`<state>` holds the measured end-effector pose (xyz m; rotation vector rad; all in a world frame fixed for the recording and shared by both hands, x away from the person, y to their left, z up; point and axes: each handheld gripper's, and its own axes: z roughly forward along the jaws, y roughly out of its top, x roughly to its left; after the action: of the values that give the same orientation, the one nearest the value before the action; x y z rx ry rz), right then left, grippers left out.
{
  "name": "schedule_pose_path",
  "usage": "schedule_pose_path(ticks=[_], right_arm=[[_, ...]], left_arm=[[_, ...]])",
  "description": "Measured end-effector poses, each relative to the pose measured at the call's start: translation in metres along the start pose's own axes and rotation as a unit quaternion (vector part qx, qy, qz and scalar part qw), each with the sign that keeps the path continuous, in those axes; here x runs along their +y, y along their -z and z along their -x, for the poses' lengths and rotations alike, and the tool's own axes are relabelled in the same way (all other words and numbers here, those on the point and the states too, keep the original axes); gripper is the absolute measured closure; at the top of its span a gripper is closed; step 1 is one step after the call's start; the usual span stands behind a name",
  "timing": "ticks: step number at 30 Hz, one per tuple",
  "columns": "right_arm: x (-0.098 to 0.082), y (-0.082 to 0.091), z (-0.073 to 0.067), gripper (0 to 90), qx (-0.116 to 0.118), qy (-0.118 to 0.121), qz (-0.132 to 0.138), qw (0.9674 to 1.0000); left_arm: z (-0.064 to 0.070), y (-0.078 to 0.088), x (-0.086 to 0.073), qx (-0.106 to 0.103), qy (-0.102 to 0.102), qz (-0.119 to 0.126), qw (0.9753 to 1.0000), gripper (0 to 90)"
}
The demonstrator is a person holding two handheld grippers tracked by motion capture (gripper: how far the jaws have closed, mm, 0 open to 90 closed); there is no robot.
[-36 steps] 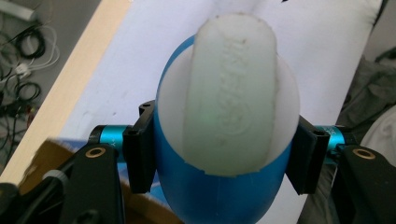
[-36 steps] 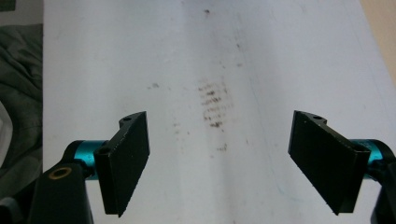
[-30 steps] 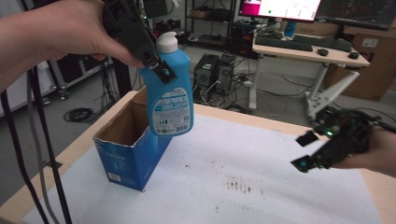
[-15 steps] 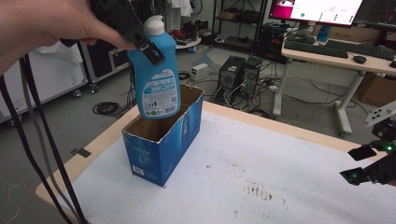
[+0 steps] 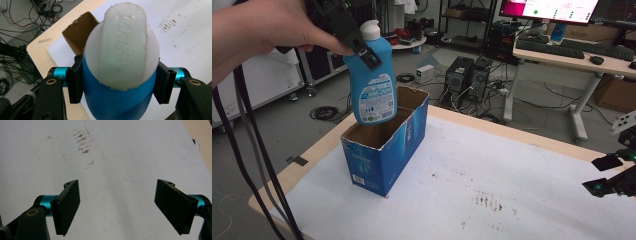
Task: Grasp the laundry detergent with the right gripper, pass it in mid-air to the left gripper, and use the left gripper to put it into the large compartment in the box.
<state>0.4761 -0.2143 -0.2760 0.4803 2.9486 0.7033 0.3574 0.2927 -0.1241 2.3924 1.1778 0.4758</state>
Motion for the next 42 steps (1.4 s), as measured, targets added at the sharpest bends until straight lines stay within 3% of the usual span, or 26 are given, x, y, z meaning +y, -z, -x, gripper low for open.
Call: schedule_pose_path(ticks=[17, 34, 42], right_arm=[[-0.011, 0.006, 0.000, 19.9, -0.007, -0.005, 0.001, 1.0000], [-0.015, 0.005, 0.000, 19.9, -0.007, -0.008, -0.002, 0.9999], [-0.018, 0.003, 0.001, 19.9, -0.006, -0.010, -0.006, 0.9999]], left_arm=[[0.003, -0.052, -0.010, -0.013, -0.001, -0.039, 0.9991, 38.2], [0.006, -0.110, -0.039, -0.022, -0.011, -0.081, 0.9964, 38.2], [0.005, -0.127, -0.046, -0.024, -0.012, -0.092, 0.9954, 38.2]])
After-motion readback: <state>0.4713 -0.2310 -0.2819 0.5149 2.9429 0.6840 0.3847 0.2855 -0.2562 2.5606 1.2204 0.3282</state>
